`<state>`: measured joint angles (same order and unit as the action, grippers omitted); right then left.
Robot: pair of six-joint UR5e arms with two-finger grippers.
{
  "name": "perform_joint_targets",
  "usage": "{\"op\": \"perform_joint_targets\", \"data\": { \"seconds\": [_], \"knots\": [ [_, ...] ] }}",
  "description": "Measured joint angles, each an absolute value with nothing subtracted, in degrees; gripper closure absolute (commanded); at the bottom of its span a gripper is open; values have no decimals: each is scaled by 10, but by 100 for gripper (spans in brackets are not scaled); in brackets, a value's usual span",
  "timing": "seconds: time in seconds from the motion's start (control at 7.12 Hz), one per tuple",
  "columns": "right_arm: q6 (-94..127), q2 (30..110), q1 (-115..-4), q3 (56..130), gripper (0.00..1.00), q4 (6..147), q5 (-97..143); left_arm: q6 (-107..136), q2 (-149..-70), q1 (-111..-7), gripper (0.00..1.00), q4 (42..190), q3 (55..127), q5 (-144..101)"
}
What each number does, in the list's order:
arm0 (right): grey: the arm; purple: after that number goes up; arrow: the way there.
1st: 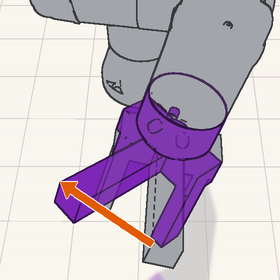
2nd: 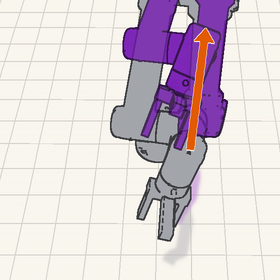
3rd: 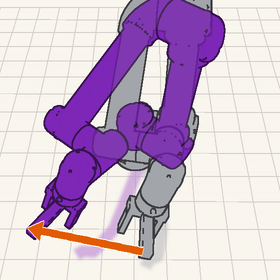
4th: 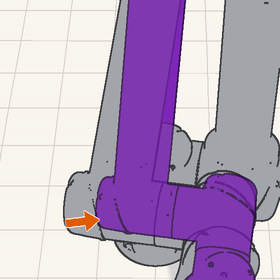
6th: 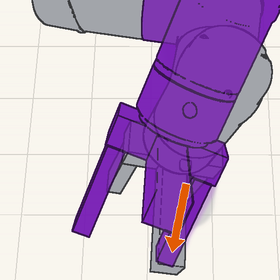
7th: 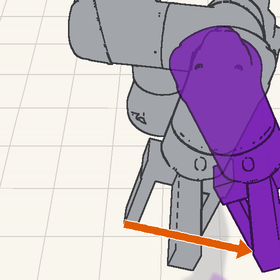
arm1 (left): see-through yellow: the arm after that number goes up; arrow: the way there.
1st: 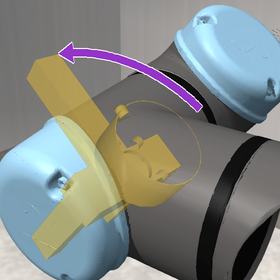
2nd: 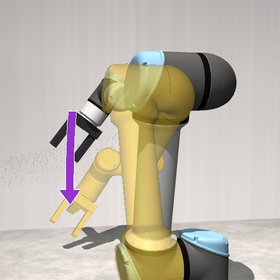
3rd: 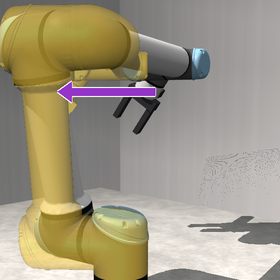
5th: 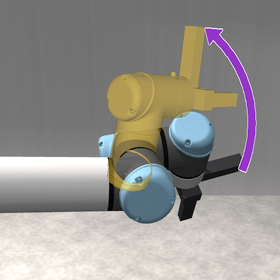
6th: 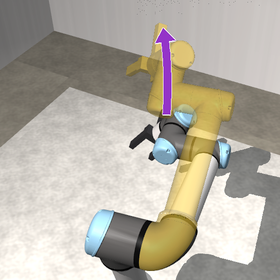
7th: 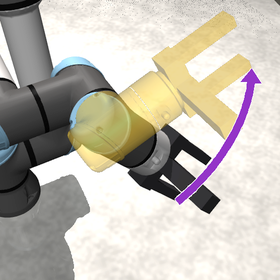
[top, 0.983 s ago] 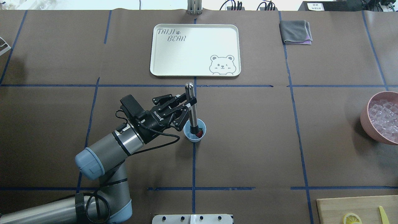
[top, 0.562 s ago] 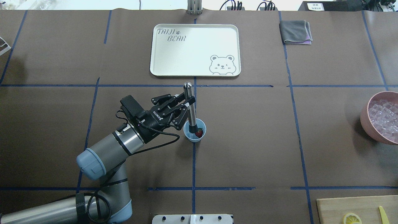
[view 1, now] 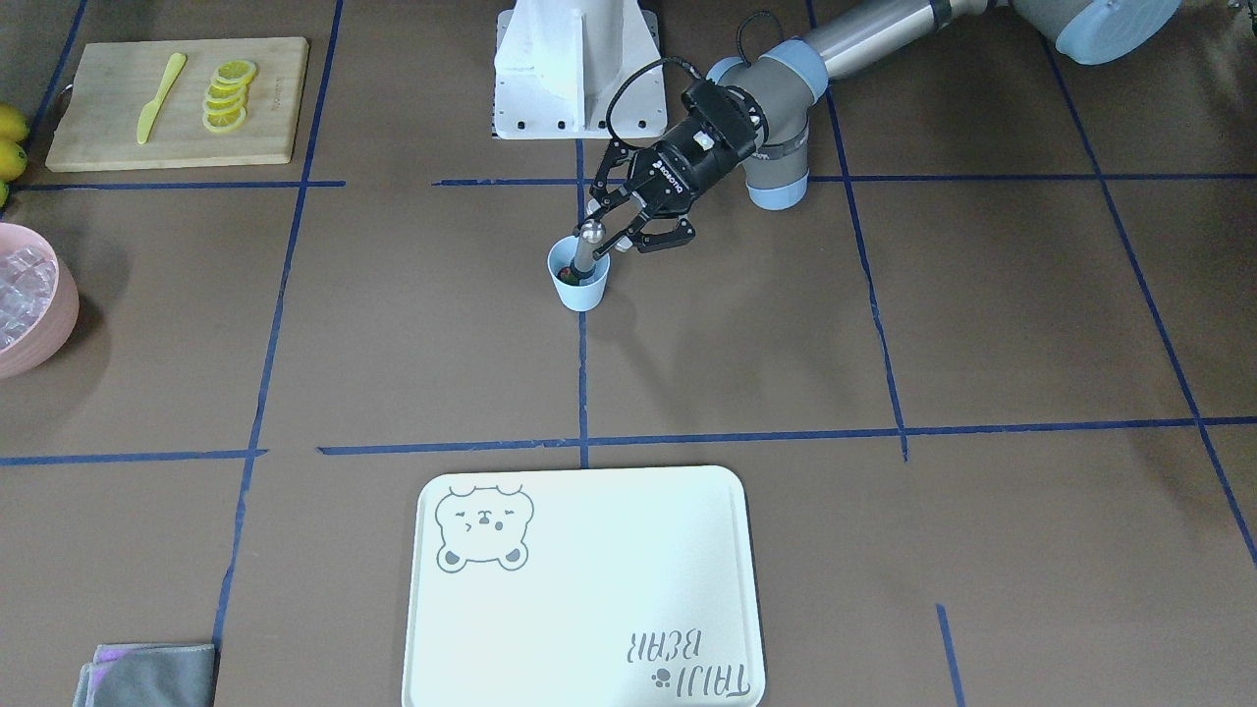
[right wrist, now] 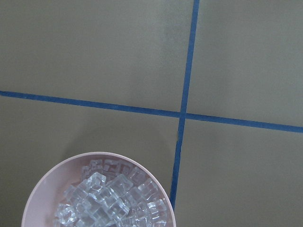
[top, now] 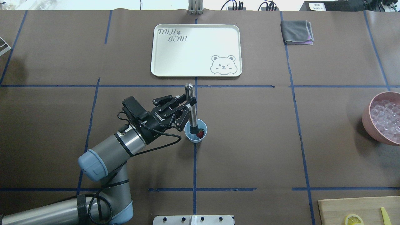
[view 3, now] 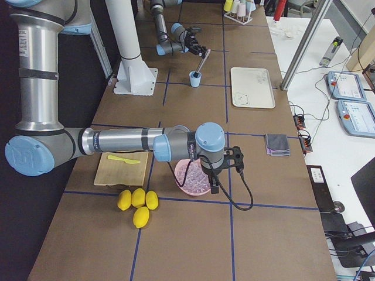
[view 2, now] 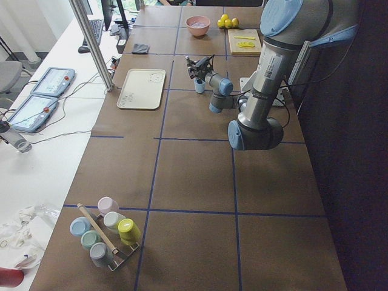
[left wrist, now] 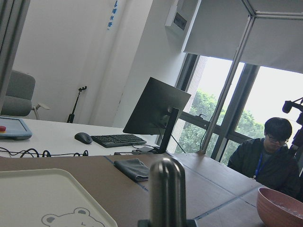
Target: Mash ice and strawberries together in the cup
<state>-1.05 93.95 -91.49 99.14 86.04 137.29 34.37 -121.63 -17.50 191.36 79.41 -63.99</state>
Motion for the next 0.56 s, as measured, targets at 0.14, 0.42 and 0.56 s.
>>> {"op": "perform_joint_targets", "data": {
  "seconds": [0.14, 0.42, 0.56],
  "knots": [
    [-11, 940, -915, 991, 1, 860, 1373, 344, -1216, -175, 100, 1914, 791, -640],
    [-11, 940, -915, 991, 1, 860, 1373, 344, -1216, -174, 100, 1914, 787, -638],
    [-11, 941, -915, 991, 1, 860, 1373, 344, -1216, -174, 100, 1913, 787, -637]
  ]
}}
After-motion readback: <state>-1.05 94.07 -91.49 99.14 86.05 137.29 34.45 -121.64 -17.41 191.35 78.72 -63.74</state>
